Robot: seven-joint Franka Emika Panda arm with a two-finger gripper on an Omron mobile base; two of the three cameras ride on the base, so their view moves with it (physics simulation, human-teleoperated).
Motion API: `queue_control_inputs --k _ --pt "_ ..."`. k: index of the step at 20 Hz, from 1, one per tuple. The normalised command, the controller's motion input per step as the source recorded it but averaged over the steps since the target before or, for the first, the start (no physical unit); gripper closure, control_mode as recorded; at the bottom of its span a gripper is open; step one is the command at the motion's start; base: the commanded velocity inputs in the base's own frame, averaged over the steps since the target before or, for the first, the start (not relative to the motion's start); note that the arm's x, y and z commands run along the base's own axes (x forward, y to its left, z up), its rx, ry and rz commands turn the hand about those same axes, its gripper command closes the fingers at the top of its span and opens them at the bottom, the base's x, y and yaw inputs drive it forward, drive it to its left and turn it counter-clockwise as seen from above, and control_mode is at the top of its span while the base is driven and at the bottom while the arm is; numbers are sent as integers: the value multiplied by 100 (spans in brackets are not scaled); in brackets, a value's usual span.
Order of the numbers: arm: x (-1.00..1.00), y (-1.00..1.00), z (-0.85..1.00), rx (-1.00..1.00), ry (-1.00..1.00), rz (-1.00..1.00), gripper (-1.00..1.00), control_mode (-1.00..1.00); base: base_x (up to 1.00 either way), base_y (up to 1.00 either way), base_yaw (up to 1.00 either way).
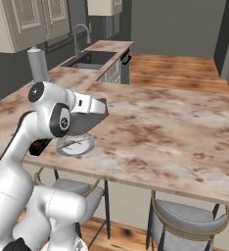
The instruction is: Retrieve the tupperware and aluminum foil from the cabinet and place them on the dining counter near the plate with fishs to prepare for storing leftovers.
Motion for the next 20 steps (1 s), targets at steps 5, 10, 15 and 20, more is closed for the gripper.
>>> queue_control_inputs --k 5,10,15,20 --pt "26 -32 -46 0 13 2 100 -100 0 0 0" --pt "0 -41 -42 3 4 14 100 -100 0 0 0" --pt "1 -30 -38 5 0 17 100 -100 0 0 0" --pt "28 -6 -27 3 0 5 100 -100 0 0 0"
